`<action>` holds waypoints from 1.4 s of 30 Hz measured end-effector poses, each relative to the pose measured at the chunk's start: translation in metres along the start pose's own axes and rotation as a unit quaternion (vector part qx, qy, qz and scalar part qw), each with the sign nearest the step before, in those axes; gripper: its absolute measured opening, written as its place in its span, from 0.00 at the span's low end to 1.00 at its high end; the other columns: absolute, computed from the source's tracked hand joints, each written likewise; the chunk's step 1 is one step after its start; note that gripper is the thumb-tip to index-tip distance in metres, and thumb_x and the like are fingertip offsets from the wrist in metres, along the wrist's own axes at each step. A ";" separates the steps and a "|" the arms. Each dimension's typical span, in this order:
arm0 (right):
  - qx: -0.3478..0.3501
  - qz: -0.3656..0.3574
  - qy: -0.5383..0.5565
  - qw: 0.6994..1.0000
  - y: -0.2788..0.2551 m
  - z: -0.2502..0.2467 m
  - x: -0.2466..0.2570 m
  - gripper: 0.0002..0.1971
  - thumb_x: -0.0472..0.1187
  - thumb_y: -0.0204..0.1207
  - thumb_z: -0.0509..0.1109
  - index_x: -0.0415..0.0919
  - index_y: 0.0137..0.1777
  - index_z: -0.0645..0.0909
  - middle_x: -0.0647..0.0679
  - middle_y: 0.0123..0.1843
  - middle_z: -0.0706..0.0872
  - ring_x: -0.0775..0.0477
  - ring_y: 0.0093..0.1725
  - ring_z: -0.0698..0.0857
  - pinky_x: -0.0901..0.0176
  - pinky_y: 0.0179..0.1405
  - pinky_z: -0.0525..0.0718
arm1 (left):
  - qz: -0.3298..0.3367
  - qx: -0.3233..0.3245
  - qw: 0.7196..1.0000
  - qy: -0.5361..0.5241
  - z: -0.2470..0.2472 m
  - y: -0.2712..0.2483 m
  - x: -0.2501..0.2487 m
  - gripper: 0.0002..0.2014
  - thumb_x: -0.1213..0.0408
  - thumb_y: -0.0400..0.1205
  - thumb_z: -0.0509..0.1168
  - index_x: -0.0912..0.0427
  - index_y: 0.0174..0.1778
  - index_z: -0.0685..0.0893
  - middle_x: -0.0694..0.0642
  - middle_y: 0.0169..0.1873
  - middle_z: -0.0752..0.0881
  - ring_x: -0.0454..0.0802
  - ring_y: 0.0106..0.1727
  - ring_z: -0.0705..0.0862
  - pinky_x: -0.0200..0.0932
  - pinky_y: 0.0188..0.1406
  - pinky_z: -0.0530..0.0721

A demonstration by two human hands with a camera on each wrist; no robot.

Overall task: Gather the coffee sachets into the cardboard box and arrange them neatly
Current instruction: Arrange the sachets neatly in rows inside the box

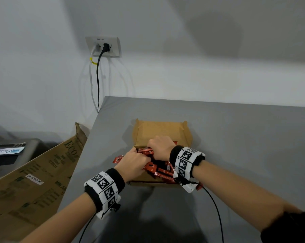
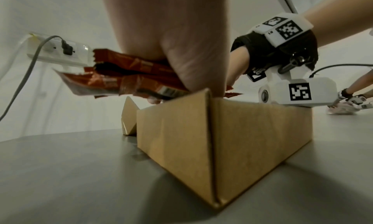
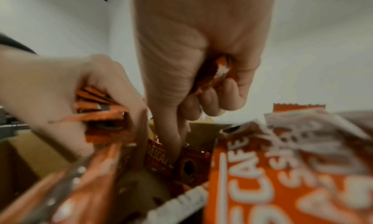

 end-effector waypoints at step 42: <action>-0.044 0.032 0.318 0.947 -0.037 0.000 -0.035 0.08 0.42 0.76 0.71 0.43 0.52 0.86 0.51 0.46 0.88 0.58 0.36 0.83 0.69 0.37 0.79 | -0.168 -0.133 0.930 -0.300 -0.046 -0.026 0.063 0.09 0.59 0.77 0.71 0.62 0.38 0.87 0.54 0.29 0.87 0.47 0.31 0.84 0.42 0.33 0.84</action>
Point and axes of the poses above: each hand's wrist, its own y-axis towards the middle knuckle, its own z-axis out of the palm, x = y × z, the point moved 9 cm from there along y, towards the middle knuckle
